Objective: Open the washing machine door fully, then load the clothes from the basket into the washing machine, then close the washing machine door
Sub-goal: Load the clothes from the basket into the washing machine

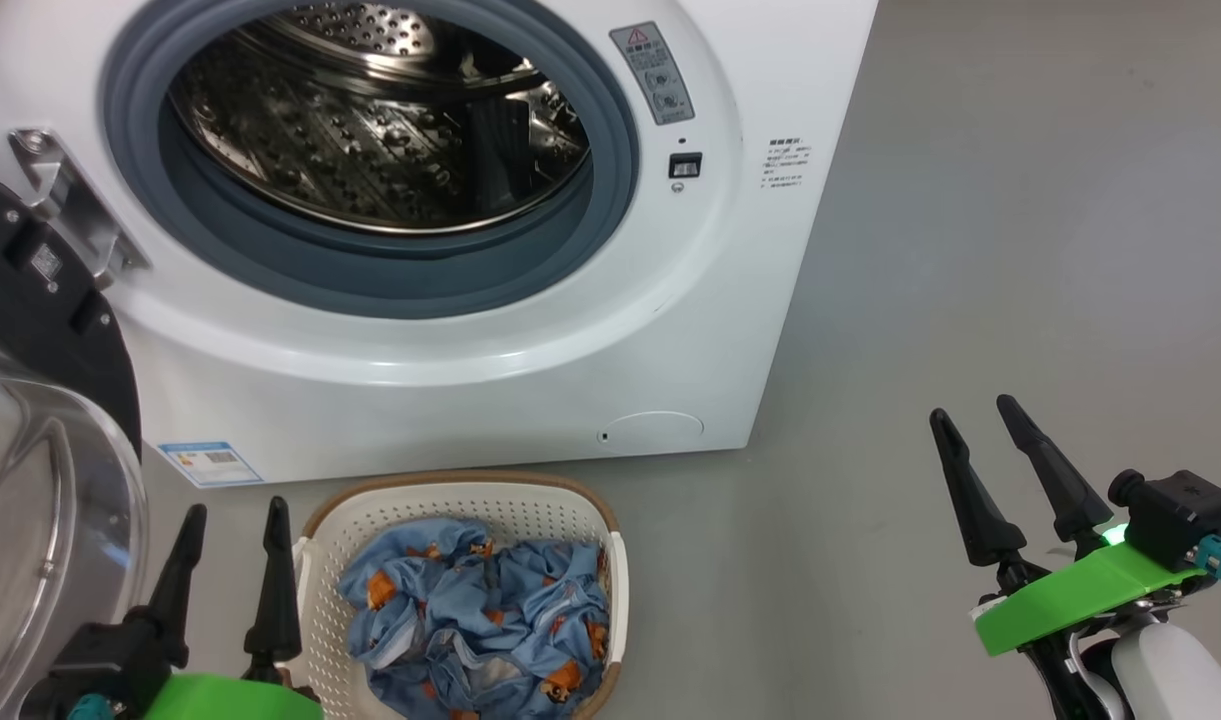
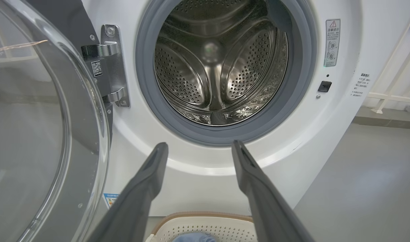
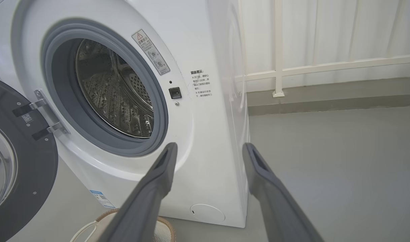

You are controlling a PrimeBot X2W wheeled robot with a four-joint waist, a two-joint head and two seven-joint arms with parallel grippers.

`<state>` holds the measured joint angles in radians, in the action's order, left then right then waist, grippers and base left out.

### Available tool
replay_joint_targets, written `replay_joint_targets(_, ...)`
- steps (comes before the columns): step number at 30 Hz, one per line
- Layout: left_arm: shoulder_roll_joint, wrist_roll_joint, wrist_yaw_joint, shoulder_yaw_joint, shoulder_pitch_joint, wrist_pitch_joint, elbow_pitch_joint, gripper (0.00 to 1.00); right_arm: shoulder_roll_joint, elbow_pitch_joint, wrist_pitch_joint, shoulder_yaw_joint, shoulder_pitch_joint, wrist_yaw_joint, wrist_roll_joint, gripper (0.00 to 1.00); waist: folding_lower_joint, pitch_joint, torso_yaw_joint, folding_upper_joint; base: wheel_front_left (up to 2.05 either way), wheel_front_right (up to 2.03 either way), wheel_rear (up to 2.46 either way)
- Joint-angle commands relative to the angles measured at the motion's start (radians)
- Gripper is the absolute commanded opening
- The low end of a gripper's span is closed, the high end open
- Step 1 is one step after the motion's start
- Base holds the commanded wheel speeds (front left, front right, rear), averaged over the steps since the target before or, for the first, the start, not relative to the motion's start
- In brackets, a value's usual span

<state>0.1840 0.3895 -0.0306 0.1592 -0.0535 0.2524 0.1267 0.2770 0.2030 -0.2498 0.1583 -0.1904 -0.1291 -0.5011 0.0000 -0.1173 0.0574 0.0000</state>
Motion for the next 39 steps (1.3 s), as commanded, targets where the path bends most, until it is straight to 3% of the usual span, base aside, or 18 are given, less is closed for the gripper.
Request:
replay_joint_targets(1,0.018,-0.013,0.006,-0.035,-0.053,0.009,-0.019,1.0,0.007,-0.03,-0.012,0.016,-0.033,-0.002,0.01,1.0,0.0,-0.015,0.003,0.0,0.0,0.0,0.0)
replay_joint_targets(21,0.02,-0.011,0.028,-0.023,-0.148,0.009,0.035,1.0,-0.017,-0.055,-0.012,-0.009,-0.08,-0.002,0.02,1.0,0.0,-0.159,0.021,0.0,0.0,0.0,0.0)
replay_joint_targets(39,0.01,0.013,0.073,0.011,-0.301,-0.001,0.235,1.0,-0.04,-0.087,-0.012,-0.032,-0.149,-0.002,0.015,1.0,0.0,-0.348,0.054,0.0,0.0,0.0,0.0)
